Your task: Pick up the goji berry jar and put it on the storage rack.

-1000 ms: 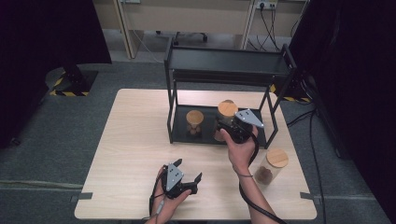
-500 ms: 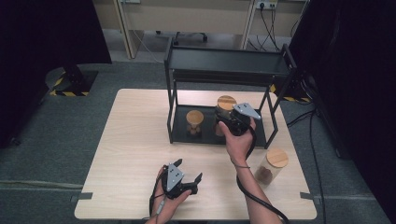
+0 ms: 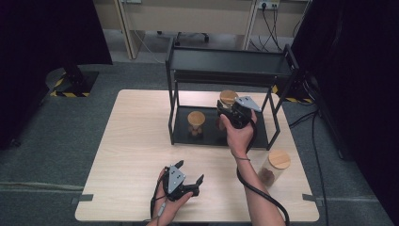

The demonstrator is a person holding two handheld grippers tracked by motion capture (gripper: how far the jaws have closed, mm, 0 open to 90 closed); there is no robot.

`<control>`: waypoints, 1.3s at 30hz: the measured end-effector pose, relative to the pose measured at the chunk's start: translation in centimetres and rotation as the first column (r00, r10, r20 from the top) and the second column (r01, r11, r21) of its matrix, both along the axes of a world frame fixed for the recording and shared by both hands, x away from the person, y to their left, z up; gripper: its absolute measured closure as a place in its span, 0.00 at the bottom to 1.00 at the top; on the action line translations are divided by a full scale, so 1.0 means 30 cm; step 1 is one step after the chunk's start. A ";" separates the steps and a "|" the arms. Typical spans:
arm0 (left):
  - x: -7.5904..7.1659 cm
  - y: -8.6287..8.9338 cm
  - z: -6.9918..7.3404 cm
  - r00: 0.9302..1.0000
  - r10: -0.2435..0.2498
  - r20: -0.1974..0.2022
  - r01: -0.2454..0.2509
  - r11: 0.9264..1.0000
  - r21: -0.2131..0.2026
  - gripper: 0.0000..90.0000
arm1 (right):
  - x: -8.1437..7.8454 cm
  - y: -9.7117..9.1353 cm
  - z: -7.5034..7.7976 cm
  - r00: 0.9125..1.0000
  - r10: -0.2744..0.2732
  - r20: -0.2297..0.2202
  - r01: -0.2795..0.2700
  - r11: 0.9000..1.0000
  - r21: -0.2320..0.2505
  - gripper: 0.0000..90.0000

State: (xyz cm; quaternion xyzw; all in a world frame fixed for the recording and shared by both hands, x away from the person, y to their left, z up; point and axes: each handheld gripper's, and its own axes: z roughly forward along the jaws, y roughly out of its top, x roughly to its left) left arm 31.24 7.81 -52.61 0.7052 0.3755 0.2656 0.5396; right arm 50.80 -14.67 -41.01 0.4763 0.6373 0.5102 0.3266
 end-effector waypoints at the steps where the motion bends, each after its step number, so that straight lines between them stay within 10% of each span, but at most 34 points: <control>1: 0.000 0.000 0.000 1.000 0.000 0.000 0.000 1.000 0.001 0.10 | 0.006 0.001 -0.001 1.000 -0.004 -0.002 0.004 1.000 -0.003 0.28; 39: -0.002 -0.001 0.000 1.000 -0.002 0.007 0.002 1.000 0.005 0.10 | 0.150 0.014 -0.063 0.996 -0.061 -0.061 0.060 0.998 -0.014 0.28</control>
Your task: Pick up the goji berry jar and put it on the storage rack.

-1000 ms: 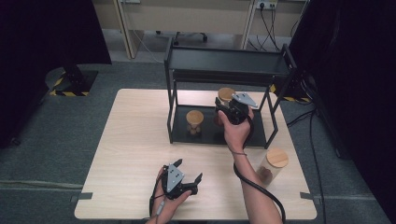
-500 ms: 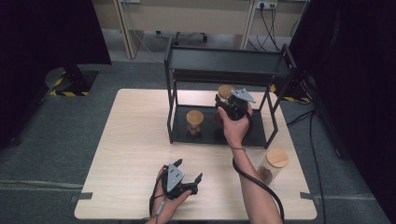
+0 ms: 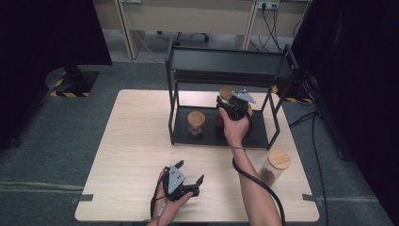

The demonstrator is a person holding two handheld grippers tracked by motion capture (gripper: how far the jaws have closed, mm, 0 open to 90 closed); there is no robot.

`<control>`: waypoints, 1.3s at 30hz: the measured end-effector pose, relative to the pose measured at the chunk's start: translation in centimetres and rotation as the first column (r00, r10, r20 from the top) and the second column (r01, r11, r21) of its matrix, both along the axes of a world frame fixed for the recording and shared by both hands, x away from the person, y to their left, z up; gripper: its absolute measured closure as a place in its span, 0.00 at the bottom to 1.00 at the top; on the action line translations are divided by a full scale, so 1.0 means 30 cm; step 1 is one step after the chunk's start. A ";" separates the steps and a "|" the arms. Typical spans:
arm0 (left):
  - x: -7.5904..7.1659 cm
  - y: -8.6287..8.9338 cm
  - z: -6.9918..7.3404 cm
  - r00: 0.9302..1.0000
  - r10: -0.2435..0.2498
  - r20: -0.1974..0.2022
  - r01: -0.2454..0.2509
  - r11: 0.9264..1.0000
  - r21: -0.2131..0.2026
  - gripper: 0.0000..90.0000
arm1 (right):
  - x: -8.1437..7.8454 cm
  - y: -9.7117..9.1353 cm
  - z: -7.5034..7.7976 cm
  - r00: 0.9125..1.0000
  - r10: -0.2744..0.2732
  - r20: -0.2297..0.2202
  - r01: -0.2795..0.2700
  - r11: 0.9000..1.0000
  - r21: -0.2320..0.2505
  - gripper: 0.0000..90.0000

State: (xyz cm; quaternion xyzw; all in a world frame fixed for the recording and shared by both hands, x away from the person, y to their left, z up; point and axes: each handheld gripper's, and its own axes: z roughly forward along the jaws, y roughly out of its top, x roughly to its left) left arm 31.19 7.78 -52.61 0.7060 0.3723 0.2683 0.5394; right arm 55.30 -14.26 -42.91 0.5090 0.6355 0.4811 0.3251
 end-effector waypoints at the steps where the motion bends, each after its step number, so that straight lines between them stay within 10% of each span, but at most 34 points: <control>1: 0.000 0.000 0.000 1.000 -0.001 0.000 0.001 1.000 0.002 0.10 | 0.003 0.001 -0.003 1.000 -0.001 -0.002 0.001 1.000 0.000 0.28; 39: -0.003 -0.003 0.000 1.000 -0.002 0.007 0.002 1.000 0.002 0.11 | 0.041 0.030 -0.044 1.000 -0.008 -0.015 0.008 0.999 -0.032 0.28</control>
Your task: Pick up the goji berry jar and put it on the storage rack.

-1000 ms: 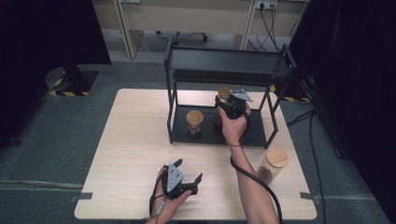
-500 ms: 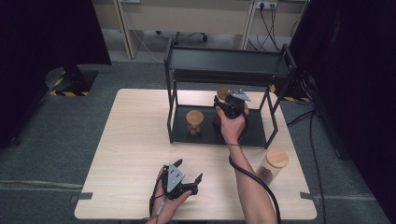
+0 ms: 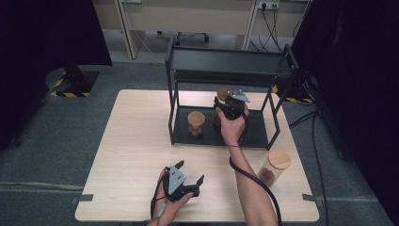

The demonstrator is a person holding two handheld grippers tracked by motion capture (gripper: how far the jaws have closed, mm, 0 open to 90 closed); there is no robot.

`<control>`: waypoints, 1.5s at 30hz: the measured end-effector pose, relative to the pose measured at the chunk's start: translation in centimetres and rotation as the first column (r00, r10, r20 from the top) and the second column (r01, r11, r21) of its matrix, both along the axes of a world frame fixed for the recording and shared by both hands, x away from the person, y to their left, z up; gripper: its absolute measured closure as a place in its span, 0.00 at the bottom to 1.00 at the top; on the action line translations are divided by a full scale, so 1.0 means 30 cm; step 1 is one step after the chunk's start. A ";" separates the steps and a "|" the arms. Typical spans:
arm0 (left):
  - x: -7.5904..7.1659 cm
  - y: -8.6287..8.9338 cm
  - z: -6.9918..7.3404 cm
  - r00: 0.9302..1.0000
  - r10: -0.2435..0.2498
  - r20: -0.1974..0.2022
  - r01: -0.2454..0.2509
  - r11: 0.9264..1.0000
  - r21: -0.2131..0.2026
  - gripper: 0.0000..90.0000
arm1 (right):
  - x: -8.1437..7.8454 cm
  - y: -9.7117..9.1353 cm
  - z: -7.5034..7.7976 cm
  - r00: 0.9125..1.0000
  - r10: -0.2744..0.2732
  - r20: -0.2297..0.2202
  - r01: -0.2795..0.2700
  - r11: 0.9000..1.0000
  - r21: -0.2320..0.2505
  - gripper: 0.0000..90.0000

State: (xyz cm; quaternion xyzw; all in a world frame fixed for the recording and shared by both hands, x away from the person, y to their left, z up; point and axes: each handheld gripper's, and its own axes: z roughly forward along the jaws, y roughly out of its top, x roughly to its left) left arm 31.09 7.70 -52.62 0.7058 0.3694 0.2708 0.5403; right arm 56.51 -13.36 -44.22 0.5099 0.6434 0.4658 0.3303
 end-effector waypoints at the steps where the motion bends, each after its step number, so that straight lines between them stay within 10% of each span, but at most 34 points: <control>1: 0.000 0.000 0.000 1.000 0.000 0.000 0.000 1.000 0.001 0.11 | 0.000 0.000 0.000 1.000 0.001 0.001 -0.001 1.000 -0.001 0.28; 45: -0.002 -0.002 0.000 1.000 0.001 0.001 -0.002 1.000 0.000 0.11 | -0.096 -0.016 -0.024 0.998 0.014 -0.064 -0.013 1.000 0.018 0.04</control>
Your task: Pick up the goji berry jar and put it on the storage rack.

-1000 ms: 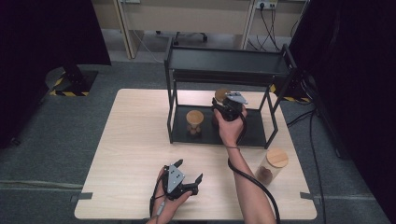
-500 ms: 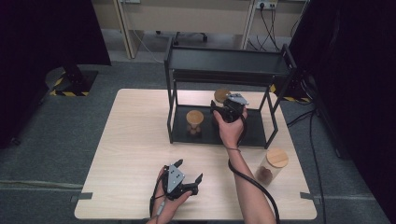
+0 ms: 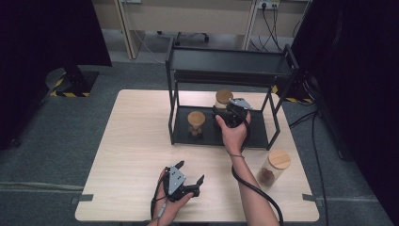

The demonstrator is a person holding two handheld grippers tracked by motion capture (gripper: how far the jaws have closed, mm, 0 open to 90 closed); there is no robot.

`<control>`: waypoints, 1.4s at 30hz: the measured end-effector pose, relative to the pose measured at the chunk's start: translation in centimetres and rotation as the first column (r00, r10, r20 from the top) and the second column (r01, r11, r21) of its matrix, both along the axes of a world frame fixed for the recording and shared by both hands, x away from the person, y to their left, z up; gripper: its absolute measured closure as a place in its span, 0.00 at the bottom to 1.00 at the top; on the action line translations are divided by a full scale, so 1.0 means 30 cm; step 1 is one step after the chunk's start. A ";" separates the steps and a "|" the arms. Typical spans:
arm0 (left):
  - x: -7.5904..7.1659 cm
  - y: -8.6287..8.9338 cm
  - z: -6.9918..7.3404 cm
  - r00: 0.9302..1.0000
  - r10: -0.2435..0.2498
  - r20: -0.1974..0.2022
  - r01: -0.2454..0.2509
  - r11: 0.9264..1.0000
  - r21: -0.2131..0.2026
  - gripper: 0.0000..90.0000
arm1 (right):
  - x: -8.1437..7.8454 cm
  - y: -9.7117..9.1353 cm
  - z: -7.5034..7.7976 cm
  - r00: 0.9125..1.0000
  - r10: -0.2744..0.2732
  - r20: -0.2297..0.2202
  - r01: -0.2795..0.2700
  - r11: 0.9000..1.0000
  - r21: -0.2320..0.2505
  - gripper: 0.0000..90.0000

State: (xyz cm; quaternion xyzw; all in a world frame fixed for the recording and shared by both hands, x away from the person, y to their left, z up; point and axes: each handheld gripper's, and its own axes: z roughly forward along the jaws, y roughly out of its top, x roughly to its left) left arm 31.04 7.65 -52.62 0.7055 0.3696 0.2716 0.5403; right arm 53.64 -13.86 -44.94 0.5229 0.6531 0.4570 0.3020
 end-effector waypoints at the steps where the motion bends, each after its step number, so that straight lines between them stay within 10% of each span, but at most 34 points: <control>1: 0.000 0.000 0.000 1.000 0.000 0.000 0.000 1.000 0.000 0.11 | -0.007 0.002 -0.001 1.000 0.002 -0.002 -0.002 1.000 0.006 0.04; 42: -0.001 -0.001 0.000 1.000 0.004 0.003 -0.004 1.000 -0.001 0.11 | -0.195 -0.032 -0.031 0.996 0.074 -0.050 -0.073 0.997 0.025 0.04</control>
